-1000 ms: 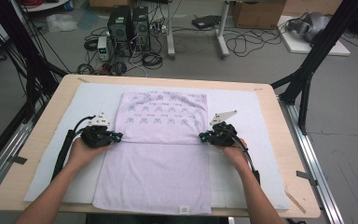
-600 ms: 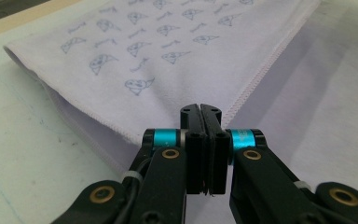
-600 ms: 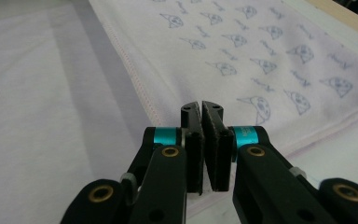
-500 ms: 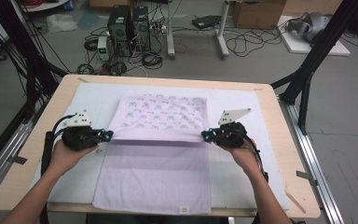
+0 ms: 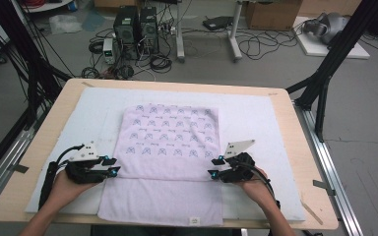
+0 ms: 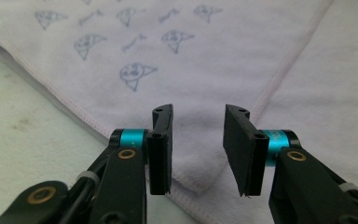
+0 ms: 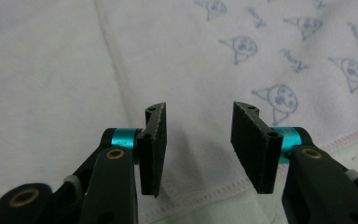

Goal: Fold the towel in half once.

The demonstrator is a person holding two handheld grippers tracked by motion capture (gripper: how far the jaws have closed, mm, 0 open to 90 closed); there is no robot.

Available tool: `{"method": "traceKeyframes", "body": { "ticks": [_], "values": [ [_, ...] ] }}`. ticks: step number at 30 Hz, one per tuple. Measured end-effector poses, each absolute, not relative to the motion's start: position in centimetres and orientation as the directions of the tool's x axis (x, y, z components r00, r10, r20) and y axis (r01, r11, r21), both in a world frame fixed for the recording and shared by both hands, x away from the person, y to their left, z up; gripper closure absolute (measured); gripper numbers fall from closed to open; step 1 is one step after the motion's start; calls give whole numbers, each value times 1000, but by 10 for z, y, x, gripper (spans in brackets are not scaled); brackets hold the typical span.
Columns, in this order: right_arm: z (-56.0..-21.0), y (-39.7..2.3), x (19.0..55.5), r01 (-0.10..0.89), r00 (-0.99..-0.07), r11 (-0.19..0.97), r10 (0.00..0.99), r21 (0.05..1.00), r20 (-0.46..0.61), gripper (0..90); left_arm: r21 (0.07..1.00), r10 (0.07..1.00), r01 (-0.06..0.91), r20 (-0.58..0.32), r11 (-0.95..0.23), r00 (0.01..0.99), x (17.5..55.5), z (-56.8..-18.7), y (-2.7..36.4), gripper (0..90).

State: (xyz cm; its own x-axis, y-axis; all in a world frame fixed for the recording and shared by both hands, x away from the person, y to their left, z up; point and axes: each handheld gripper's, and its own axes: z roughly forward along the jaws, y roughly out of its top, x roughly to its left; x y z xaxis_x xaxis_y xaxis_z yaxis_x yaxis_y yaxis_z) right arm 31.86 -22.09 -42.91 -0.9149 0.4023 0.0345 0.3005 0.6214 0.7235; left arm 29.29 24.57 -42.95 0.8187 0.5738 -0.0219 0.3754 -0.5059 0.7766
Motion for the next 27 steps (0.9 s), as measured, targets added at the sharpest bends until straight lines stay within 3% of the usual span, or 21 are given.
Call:
{"method": "traceKeyframes", "body": {
  "ticks": [2, 4, 7, 10, 17, 21, 22, 24, 27],
  "values": [
    [-433, -219, 322, 315, -912, 623, 407, 716, 48, 568, 760, 570, 382, -18, -526, 822, 295, -437, 242, 630],
    [-440, -216, 324, 321, -914, 647, 403, 692, 47, 630, 766, 563, 368, -9, -528, 827, 295, -444, 238, 694],
    [-441, -217, 326, 320, -916, 630, 397, 708, 61, 833, 760, 563, 377, -17, -530, 826, 297, -442, 236, 853],
    [-439, -218, 329, 323, -920, 627, 385, 708, 79, 873, 763, 564, 372, -12, -529, 826, 297, -436, 236, 875],
    [-407, -232, 317, 283, -922, 563, 384, 776, 58, 876, 825, 563, 312, 9, -471, 826, 276, -397, 250, 878],
    [-396, -237, 296, 257, -935, 539, 349, 802, 65, 874, 837, 522, 291, -9, -463, 853, 253, -394, 254, 876],
    [-396, -238, 290, 252, -941, 539, 331, 804, 74, 858, 837, 515, 290, -12, -464, 857, 248, -396, 255, 859],
    [-400, -237, 281, 254, -941, 553, 331, 793, 70, 750, 825, 514, 300, -14, -479, 858, 245, -403, 256, 737],
    [-408, -233, 283, 260, -939, 576, 337, 775, 65, 700, 812, 529, 319, -15, -488, 848, 252, -411, 253, 683]
  ]
}}
